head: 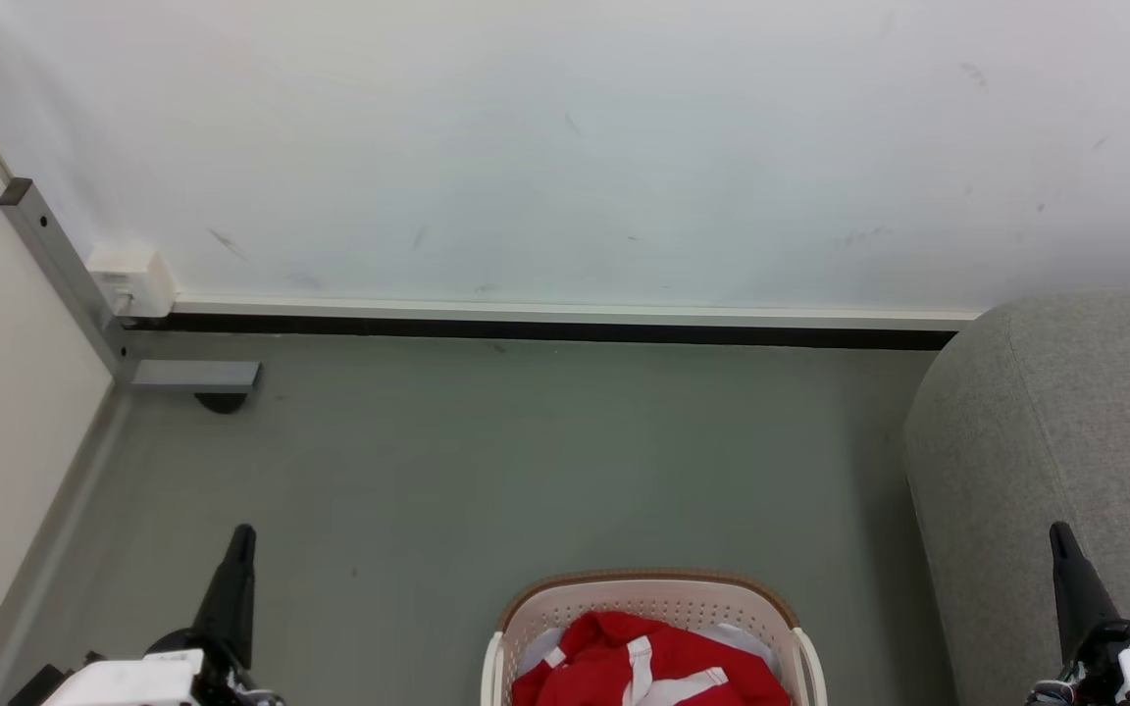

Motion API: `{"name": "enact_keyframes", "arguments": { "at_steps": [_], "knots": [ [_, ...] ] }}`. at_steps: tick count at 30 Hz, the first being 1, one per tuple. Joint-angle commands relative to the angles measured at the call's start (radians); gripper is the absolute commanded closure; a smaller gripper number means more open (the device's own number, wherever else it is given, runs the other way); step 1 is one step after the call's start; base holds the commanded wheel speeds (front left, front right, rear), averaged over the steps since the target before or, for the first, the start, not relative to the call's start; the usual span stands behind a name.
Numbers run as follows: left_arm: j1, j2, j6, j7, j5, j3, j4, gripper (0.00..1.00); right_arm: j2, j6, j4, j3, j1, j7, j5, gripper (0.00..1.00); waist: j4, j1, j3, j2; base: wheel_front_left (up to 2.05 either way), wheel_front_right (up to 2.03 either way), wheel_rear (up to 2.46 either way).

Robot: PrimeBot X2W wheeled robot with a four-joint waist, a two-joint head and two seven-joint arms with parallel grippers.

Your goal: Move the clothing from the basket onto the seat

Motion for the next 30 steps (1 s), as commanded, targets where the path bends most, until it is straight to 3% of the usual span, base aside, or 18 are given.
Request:
{"name": "enact_keyframes", "arguments": {
  "at_steps": [1, 30],
  "knots": [
    [-0.008, 0.002, -0.001, 0.003, -0.012, 0.001, -0.003, 1.0, -0.008, -0.002, -0.005, -0.001, -0.014, 0.002, 0.001, 1.0, 0.0, 0.0, 0.0, -0.0001, 0.0, 0.0, 0.0],
    [-0.008, 0.002, -0.001, 0.003, -0.012, 0.001, -0.003, 1.0, -0.008, -0.002, -0.005, -0.001, -0.014, 0.002, 0.001, 1.0, 0.0, 0.0, 0.0, -0.0001, 0.0, 0.0, 0.0]
  ]
}}
